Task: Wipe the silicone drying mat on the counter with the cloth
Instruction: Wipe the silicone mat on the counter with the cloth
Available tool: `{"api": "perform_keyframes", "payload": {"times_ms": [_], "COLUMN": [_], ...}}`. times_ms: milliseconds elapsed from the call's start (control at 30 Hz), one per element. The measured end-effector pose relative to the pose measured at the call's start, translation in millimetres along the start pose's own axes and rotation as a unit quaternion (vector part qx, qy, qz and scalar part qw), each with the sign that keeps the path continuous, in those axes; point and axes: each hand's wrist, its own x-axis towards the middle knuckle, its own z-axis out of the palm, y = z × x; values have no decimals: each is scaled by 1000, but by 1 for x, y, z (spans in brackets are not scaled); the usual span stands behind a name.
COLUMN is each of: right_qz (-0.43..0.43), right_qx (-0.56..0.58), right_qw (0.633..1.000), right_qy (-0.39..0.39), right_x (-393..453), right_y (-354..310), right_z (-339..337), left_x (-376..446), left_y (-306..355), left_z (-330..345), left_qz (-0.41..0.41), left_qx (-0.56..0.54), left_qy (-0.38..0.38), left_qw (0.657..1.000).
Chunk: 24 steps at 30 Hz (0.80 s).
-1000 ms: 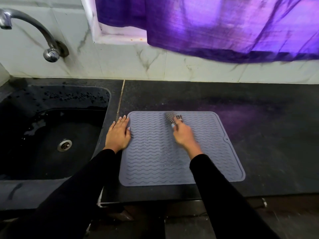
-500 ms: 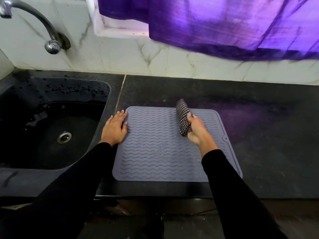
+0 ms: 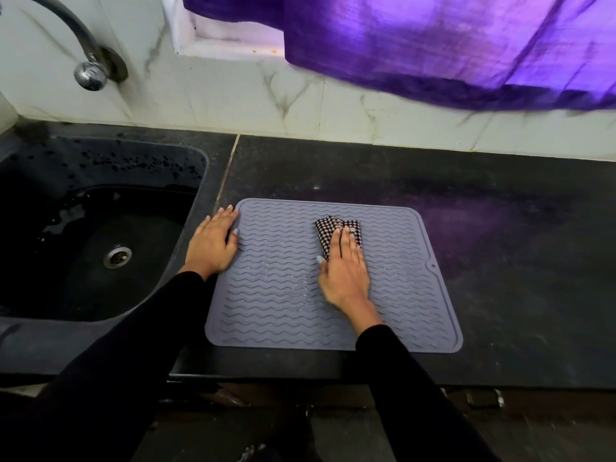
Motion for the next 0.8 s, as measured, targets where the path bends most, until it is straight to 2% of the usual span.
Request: {"api": "perform_keyframes", "payload": {"times_ms": [133, 200, 233, 267, 333, 367, 400, 433, 500, 533, 567, 600, 667, 733, 800], "right_qz": [-24, 30, 77, 120, 202, 229, 243, 240, 172, 132, 105, 88, 65, 36, 33], "right_qx": [89, 255, 366, 480, 669, 713, 722, 689, 524, 425, 336, 263, 131, 19, -6], "right_qw": [996, 966, 926, 867, 710, 656, 639, 672, 816, 879, 923, 952, 988, 999, 999], "right_qy": [-11, 24, 46, 63, 81, 91, 108, 130, 170, 174, 157, 127, 45, 4, 21], "right_x": [4, 4, 7, 10, 16, 19, 21, 21, 16, 12, 9, 8, 6, 5, 4], "right_y": [10, 10, 11, 12, 16, 20, 24, 26, 23, 20, 19, 17, 17, 20, 22], "right_z": [-9, -16, -20, -26, -42, -50, -55, -61, -71, -72, -69, -64, -48, -26, -14], "left_x": [0, 0, 1, 1, 0, 0, 0, 0, 0, 0, 0, 0, 1, 2, 2], "left_y": [0, -1, -1, -1, -1, -2, -2, -2, -3, -3, -3, -3, -4, -4, -6], "left_z": [-1, -1, -1, -1, -1, -2, -1, -1, -1, -1, -1, -1, -1, 0, 1], "left_qz": [-2, 0, -1, -2, -1, 1, 4, 4, 4, 5, 6, 8, 10, 12, 13], "left_qx": [1, 2, 1, 1, 0, 1, 2, 2, 5, 6, 6, 7, 8, 9, 12], "left_qy": [-8, -9, -11, -12, -10, -8, -7, -7, -10, -12, -13, -14, -16, -15, -16], "left_qw": [1000, 1000, 1000, 1000, 1000, 1000, 1000, 1000, 1000, 1000, 1000, 1000, 1000, 1000, 1000]}}
